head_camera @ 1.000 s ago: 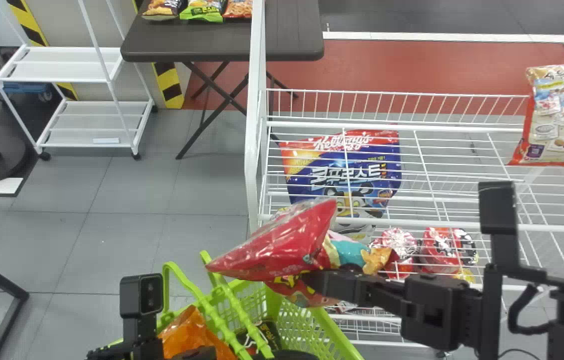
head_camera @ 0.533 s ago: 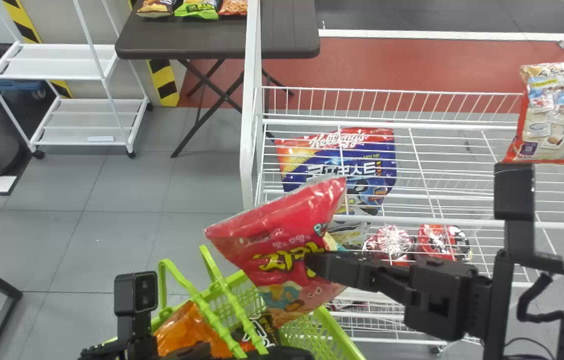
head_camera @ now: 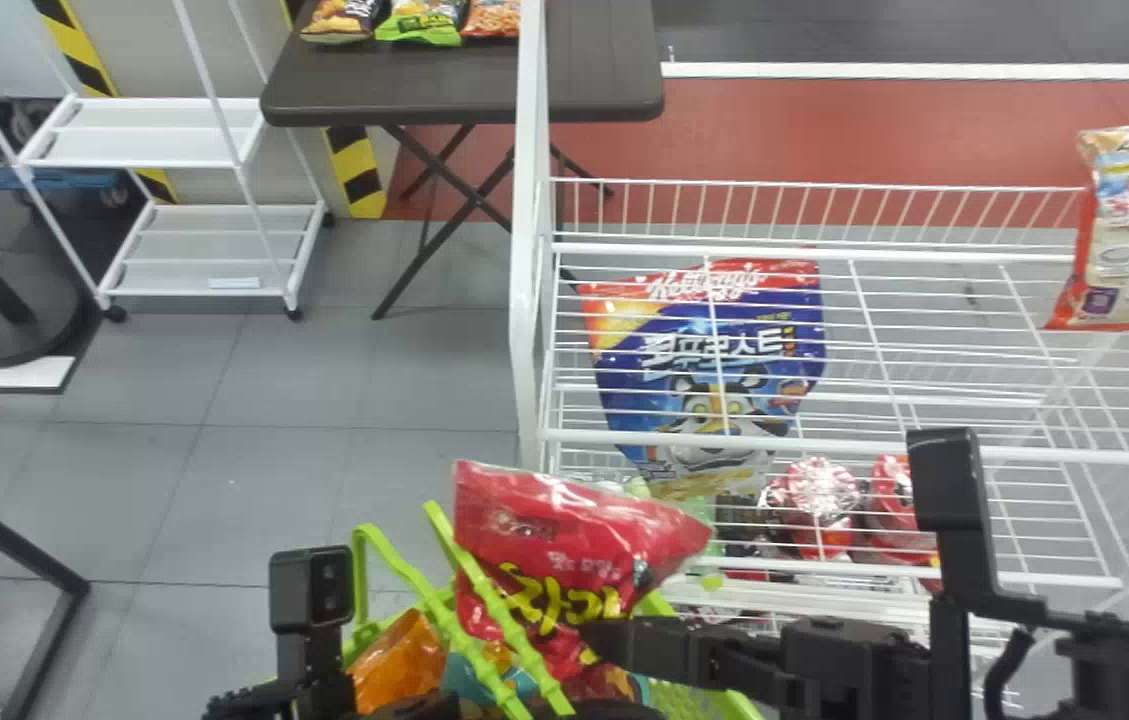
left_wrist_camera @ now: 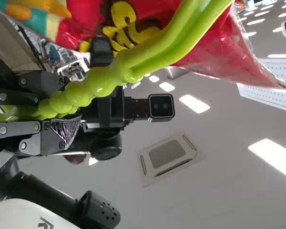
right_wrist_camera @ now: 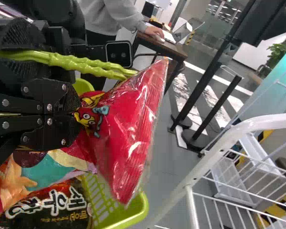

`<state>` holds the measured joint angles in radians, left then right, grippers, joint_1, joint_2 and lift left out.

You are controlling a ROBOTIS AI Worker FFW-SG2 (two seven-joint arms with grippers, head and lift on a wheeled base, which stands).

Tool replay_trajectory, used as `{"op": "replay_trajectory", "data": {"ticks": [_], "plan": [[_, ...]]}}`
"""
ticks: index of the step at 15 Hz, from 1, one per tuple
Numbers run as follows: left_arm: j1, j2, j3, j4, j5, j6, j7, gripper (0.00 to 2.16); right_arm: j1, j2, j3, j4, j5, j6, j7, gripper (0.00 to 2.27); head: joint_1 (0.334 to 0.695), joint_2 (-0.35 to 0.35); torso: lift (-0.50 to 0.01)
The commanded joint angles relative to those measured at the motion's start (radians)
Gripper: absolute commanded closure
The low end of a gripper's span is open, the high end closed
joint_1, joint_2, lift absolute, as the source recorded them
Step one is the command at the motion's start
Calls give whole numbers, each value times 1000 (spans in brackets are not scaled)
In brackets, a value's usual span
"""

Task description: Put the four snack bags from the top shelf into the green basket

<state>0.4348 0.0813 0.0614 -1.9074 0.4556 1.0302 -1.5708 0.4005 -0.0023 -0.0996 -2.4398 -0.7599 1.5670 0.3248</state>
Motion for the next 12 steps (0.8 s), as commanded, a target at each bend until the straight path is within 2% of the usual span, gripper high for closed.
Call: {"op": "replay_trajectory", "data": {"ticks": [1,5,9,10,12], "plan": [[1,0,0,-1,2,0,-10,2148,3,-10,18,-1,56,5,-6,19,695,68,0],[-4,-2,-2,1,0,0,-10,2148,1,-25,-23,-42,74,5,-12,49,695,35,0],[-13,-3,-2,4,5,0,-10,2148,-20,-25,-190,-80,4,5,-10,43,695,-34,0],[-13,-2,-2,4,15,-6,-10,2148,-51,-24,-255,-79,4,5,-10,43,695,-57,0],[-18,2,5,28,60,-40,-10,2148,-108,-25,-334,-34,57,5,-12,43,695,-156,0]]}}
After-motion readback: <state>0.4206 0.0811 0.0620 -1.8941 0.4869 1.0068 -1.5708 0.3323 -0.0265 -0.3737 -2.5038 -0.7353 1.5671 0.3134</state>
